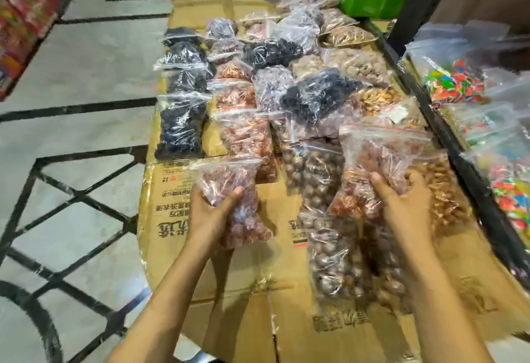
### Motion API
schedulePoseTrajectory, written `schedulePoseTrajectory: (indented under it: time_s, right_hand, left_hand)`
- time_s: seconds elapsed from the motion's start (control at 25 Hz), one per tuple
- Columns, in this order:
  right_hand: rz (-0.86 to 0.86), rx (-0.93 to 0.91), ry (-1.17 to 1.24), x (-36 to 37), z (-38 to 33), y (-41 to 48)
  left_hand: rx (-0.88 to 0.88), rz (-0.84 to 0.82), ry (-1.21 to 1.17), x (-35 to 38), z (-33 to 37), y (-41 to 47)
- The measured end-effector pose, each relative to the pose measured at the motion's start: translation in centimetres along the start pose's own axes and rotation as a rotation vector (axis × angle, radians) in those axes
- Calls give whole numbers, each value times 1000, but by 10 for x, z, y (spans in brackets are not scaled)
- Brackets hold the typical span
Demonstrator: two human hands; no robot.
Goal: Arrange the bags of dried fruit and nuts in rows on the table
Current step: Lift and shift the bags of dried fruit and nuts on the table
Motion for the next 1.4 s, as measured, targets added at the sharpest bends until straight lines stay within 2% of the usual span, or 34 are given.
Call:
schedulePoseTrajectory:
  time_s: [0.16,0.36,0.6,0.72,0.8,0.84,0.96,1.0,1.08,1.12,1.24,1.32,1.4]
  right_hand:
    - [-88,60,35,16,4,-50]
    - [-141,74,20,29,3,-80]
    - [-152,95,62,34,1,-95]
    - [-170,88,92,37,3,-98]
    - [-163,116,192,40,1,-99]
    - [-182,117,270,43,-2,-101]
    - [-318,68,492,55,-24,-101]
    - [-368,70,528,63,-29,-99]
    - [-449,32,461,83,-40,-96]
    - [-466,-15,373,93,-46,-97]
    - [-445,-79,203,112,-44,-100]
    - [-497,14,223,116,-34,-101]
    - [-514,104,101,119,-24,-99]
  left_hand:
    - [50,-97,13,-2,10,28]
    - [64,-254,84,33,15,56]
    - [56,-135,172,43,0,45]
    - [-81,-153,209,47,-1,46]
    - [-256,-234,126,46,6,41]
    - [-290,-235,41,39,13,34]
    - [-125,-96,-98,8,36,13]
    - [-101,-170,-157,0,39,6]
    - [-127,-443,-264,-4,49,-14]
    - [-123,-521,-249,-1,48,-21]
    - [-51,-428,-190,3,31,-24]
    - [-40,-401,-165,1,15,-23]
    - [59,-287,47,-6,0,-20]
Point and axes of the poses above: each hand's wrist, its own y-axis towards the middle knuckle, its own x-axis out of the palm, z = x × y, the point moved 2 cm from there along y, towards the middle knuckle, and after that the axes turned 1 degree about x, right-handed, at the moved point
